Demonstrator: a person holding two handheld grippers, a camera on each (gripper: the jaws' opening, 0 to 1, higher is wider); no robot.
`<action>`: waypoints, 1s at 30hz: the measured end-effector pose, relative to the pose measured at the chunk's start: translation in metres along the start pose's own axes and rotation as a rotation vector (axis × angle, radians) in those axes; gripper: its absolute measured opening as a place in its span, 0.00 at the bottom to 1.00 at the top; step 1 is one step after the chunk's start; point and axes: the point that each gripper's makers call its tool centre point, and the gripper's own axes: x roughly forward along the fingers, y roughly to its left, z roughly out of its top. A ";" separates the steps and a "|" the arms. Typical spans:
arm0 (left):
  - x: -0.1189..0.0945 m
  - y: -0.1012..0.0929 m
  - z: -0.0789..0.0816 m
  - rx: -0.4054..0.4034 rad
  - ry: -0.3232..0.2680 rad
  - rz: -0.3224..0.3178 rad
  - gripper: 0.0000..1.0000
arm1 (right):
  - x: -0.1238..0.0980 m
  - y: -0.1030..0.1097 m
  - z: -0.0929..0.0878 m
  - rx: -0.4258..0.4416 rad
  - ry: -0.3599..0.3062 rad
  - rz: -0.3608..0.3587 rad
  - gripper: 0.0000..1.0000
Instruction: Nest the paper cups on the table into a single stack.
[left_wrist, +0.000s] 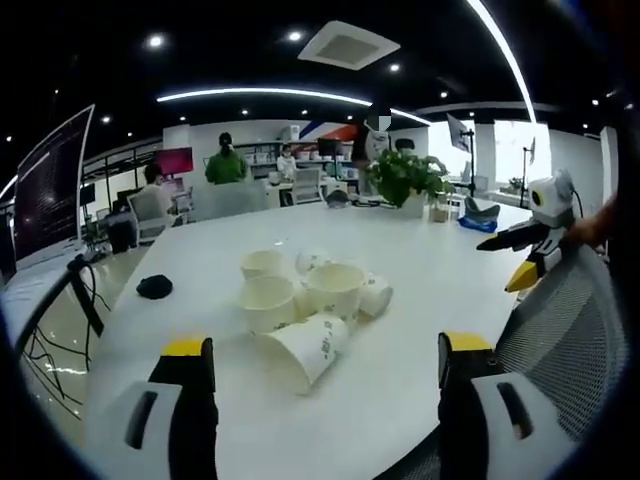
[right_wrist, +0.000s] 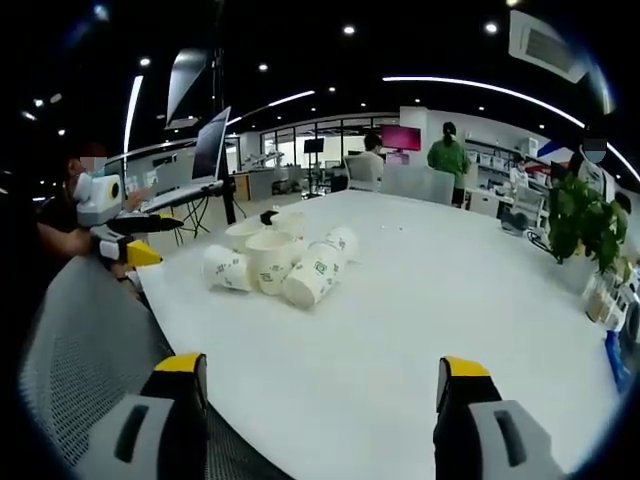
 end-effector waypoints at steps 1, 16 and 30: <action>-0.001 0.003 0.001 -0.005 -0.007 0.009 0.91 | 0.000 0.000 0.000 -0.001 -0.001 0.000 0.97; 0.000 0.007 -0.004 -0.020 0.004 -0.016 0.93 | -0.001 0.000 0.001 -0.004 -0.009 0.001 0.97; 0.013 0.016 -0.002 -0.029 0.008 -0.120 0.70 | -0.001 0.000 0.002 -0.002 -0.012 -0.003 0.96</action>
